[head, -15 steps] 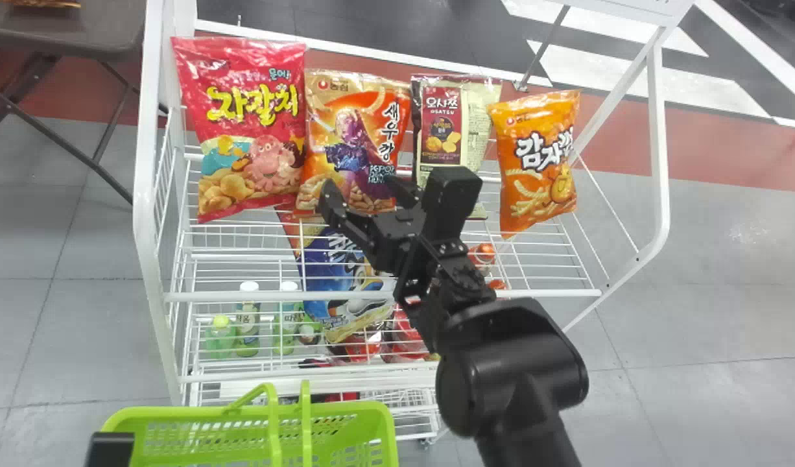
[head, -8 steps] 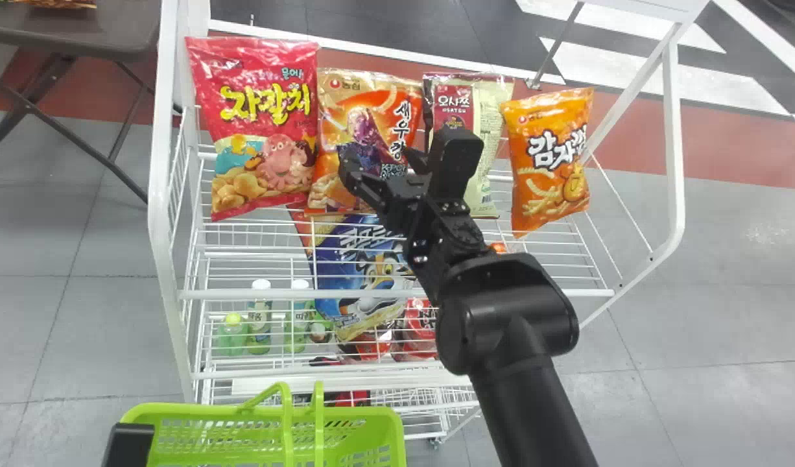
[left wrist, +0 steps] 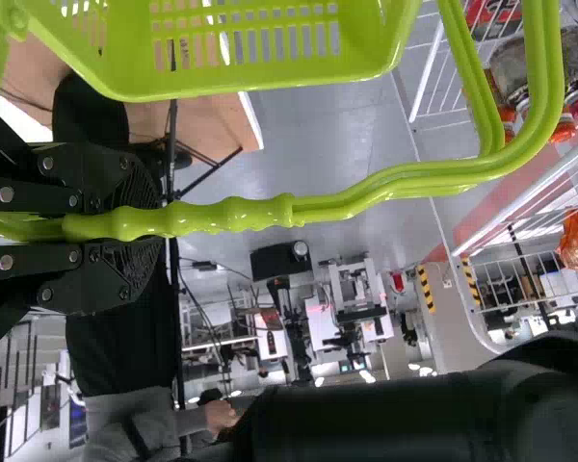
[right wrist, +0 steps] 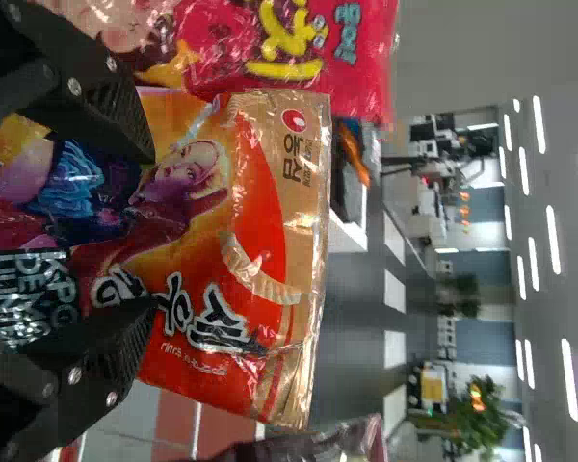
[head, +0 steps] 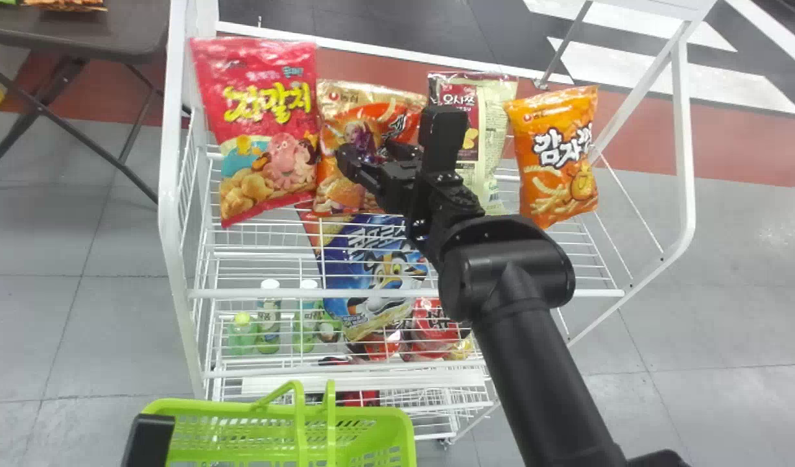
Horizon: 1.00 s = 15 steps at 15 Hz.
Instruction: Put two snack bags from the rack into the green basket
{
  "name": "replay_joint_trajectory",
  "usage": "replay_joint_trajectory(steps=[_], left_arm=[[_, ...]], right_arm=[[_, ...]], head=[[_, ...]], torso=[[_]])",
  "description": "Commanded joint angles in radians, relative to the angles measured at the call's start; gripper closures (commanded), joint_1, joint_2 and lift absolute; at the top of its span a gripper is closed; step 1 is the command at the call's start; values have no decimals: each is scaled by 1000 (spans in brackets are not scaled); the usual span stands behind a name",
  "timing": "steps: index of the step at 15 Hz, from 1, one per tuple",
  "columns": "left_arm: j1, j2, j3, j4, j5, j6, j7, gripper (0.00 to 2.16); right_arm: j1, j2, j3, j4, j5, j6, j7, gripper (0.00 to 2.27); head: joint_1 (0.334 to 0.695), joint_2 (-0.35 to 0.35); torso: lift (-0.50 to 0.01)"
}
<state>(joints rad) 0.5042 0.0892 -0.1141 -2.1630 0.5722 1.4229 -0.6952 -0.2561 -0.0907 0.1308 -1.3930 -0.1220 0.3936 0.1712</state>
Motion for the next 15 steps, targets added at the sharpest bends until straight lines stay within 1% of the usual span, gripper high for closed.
replay_joint_trajectory(steps=[1,3,7,9,11,15], left_arm=[[-6,0,1,5,2,0,0,2142],[-6,1,1,3,3,0,-1,2142],[-7,0,-1,-3,3,0,-1,2142],[-6,1,-1,-3,3,-3,-1,2142],[-4,3,2,-9,2,-3,-3,2142],[1,6,11,-18,3,-6,-7,2142]], right_arm=[[8,0,18,-12,15,8,1,2020],[28,-1,15,-46,36,8,-2,2108],[107,-14,6,-182,36,20,-50,2115],[178,-26,-14,-288,19,48,-56,2115],[252,-49,-37,-399,2,87,-61,2111],[405,-93,-119,-598,-145,133,-50,2115]], head=[[695,-276],[695,-265],[695,-275],[695,-284],[695,-305],[695,-340]], torso=[[-7],[-7],[-7],[-7],[-7],[-7]])
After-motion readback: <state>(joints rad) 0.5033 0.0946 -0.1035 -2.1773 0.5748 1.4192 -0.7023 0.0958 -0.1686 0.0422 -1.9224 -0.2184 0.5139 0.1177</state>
